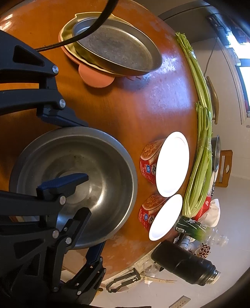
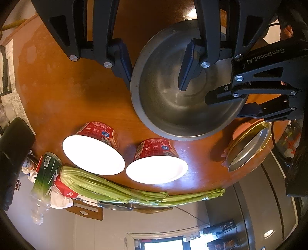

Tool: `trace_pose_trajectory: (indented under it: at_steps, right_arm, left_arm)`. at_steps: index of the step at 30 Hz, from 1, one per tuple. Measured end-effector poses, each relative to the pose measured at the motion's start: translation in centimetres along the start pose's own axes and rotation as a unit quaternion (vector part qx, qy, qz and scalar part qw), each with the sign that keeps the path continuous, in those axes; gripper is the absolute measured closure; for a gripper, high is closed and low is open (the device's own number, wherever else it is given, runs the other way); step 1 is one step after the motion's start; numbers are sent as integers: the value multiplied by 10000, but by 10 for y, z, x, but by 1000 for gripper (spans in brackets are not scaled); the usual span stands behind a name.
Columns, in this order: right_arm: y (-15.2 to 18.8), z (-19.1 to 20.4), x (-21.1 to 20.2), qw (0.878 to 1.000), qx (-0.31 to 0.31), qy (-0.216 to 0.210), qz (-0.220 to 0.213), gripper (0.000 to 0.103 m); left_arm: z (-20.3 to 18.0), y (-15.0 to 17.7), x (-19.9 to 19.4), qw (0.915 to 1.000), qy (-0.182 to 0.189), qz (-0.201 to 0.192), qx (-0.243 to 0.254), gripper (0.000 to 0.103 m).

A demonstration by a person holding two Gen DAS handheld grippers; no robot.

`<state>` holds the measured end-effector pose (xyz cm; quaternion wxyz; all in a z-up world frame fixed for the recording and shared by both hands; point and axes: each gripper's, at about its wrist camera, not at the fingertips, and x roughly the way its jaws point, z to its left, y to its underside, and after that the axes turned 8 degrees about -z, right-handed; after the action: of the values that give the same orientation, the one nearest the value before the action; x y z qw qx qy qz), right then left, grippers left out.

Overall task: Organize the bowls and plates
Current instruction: 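Lift the steel bowl with the left gripper, then carry the steel bowl with the left gripper toward the white bowls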

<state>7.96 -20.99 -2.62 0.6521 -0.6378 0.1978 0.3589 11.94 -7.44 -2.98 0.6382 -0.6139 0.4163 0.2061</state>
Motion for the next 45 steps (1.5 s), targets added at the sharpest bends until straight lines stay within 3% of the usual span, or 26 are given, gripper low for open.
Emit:
trace_pose_trajectory:
  at_steps: [10, 28, 45]
  right_arm:
    - [0, -2, 0, 9999, 81, -59, 17, 53]
    - [-6, -19, -11, 9985, 404, -207, -293, 48]
    - [-53, -29, 8, 9933, 912, -610, -363, 48]
  left_arm:
    - [0, 0, 4, 10000, 13, 41, -6, 57]
    - [16, -10, -15, 9994, -234, -257, -90, 56]
    - [33, -70, -11, 9982, -347, -459, -194, 56]
